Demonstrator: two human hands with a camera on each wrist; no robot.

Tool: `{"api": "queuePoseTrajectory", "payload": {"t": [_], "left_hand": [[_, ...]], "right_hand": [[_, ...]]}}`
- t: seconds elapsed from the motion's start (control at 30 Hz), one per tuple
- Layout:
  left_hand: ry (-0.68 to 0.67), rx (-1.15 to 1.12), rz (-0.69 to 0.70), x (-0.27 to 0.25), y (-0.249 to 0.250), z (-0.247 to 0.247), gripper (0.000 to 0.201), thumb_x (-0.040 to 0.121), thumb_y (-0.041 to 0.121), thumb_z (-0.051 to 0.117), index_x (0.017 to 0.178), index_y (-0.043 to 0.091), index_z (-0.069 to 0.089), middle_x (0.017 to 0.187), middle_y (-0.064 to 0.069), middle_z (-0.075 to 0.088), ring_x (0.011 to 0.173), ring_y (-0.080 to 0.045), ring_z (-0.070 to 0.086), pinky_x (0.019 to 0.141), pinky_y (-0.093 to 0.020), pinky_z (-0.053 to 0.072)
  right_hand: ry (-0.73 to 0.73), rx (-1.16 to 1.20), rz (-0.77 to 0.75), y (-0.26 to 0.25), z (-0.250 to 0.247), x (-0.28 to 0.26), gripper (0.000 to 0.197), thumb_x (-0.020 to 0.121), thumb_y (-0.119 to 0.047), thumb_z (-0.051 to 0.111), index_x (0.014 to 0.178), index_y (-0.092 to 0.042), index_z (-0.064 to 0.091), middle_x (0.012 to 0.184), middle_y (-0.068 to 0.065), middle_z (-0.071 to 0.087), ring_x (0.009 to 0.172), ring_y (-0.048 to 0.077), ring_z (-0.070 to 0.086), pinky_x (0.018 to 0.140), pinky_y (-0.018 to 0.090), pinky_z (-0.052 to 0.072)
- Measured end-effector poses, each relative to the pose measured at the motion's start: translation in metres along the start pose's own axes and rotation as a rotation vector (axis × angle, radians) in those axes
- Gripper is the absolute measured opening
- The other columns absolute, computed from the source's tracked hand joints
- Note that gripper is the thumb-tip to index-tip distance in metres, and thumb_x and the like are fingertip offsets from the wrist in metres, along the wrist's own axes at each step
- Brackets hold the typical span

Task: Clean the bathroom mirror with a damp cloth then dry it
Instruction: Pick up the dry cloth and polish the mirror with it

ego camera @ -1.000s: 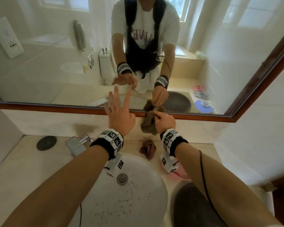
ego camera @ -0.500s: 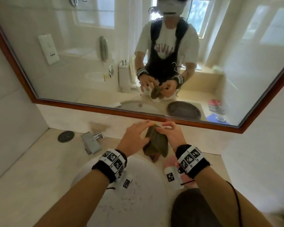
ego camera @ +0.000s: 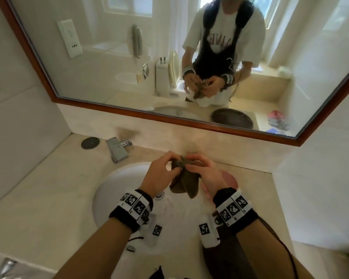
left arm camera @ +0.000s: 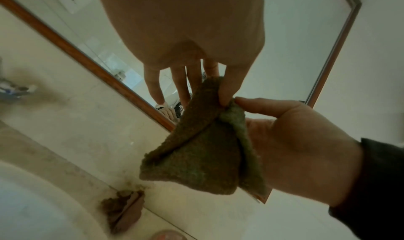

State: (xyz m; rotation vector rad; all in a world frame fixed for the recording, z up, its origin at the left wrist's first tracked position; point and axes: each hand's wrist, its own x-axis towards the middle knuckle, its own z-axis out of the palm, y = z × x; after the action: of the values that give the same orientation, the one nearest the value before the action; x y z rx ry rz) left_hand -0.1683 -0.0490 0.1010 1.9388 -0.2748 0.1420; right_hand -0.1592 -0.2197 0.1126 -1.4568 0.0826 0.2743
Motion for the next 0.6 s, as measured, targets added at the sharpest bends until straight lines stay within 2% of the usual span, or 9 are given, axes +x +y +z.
{"api": "queuePoseTrajectory", "payload": {"t": [0.1, 0.2, 0.27, 0.37, 0.47, 0.53, 0.6], "left_hand": [[0.013, -0.025, -0.037, -0.014, -0.001, 0.011, 0.021, 0.082, 0.013, 0.067, 0.085, 0.031, 0.058, 0.085, 0.007, 0.066, 0.089, -0.021, 0.064, 0.086, -0.041, 0.054], [0.019, 0.010, -0.069, -0.021, -0.002, 0.018, 0.025, 0.086, 0.010, 0.068, 0.085, 0.032, 0.056, 0.082, 0.009, 0.065, 0.083, -0.014, 0.062, 0.076, -0.024, 0.051], [0.031, 0.001, -0.050, -0.024, -0.005, 0.020, 0.025, 0.087, 0.011, 0.068, 0.086, 0.033, 0.057, 0.083, 0.011, 0.065, 0.082, -0.007, 0.060, 0.074, -0.022, 0.048], [0.013, -0.052, -0.071, -0.025, -0.011, 0.024, 0.027, 0.087, 0.014, 0.069, 0.085, 0.039, 0.058, 0.083, 0.018, 0.066, 0.082, -0.005, 0.063, 0.076, -0.032, 0.056], [-0.041, -0.122, -0.087, -0.028, -0.011, 0.030, 0.017, 0.085, 0.025, 0.068, 0.090, 0.039, 0.060, 0.088, 0.020, 0.066, 0.083, -0.017, 0.067, 0.074, -0.049, 0.059], [-0.088, -0.161, -0.054, -0.031, -0.014, 0.034, 0.013, 0.083, 0.030, 0.066, 0.094, 0.035, 0.061, 0.091, 0.016, 0.066, 0.085, -0.020, 0.068, 0.071, -0.052, 0.059], [-0.149, -0.188, -0.029, -0.034, -0.017, 0.040, 0.015, 0.083, 0.032, 0.065, 0.097, 0.027, 0.060, 0.089, 0.011, 0.066, 0.083, -0.021, 0.067, 0.069, -0.052, 0.059]], "right_hand": [[0.027, -0.033, -0.029, 0.010, -0.004, -0.020, 0.030, 0.084, 0.001, 0.066, 0.113, -0.006, 0.063, 0.109, 0.014, 0.067, 0.101, 0.023, 0.063, 0.092, 0.032, 0.052], [0.071, -0.060, -0.031, 0.022, -0.008, -0.035, 0.030, 0.083, 0.003, 0.066, 0.110, -0.011, 0.064, 0.107, 0.009, 0.067, 0.105, 0.025, 0.063, 0.094, 0.037, 0.052], [0.090, -0.087, -0.037, 0.030, -0.010, -0.043, 0.033, 0.083, 0.004, 0.066, 0.110, -0.015, 0.065, 0.109, 0.008, 0.068, 0.105, 0.023, 0.064, 0.093, 0.037, 0.053], [0.138, -0.094, -0.047, 0.040, -0.009, -0.052, 0.037, 0.082, 0.004, 0.066, 0.106, -0.024, 0.066, 0.108, 0.005, 0.069, 0.104, 0.020, 0.065, 0.089, 0.035, 0.054], [0.232, -0.075, -0.052, 0.047, -0.003, -0.063, 0.036, 0.083, 0.004, 0.065, 0.111, -0.019, 0.065, 0.104, 0.004, 0.070, 0.099, 0.018, 0.066, 0.087, 0.032, 0.055], [0.301, -0.054, -0.034, 0.051, 0.002, -0.073, 0.036, 0.085, 0.004, 0.064, 0.117, -0.013, 0.062, 0.100, 0.004, 0.069, 0.095, 0.018, 0.066, 0.083, 0.030, 0.056], [0.389, -0.077, -0.009, 0.058, 0.003, -0.081, 0.034, 0.086, -0.001, 0.065, 0.115, -0.016, 0.063, 0.097, 0.003, 0.070, 0.094, 0.021, 0.067, 0.081, 0.035, 0.056]]}}
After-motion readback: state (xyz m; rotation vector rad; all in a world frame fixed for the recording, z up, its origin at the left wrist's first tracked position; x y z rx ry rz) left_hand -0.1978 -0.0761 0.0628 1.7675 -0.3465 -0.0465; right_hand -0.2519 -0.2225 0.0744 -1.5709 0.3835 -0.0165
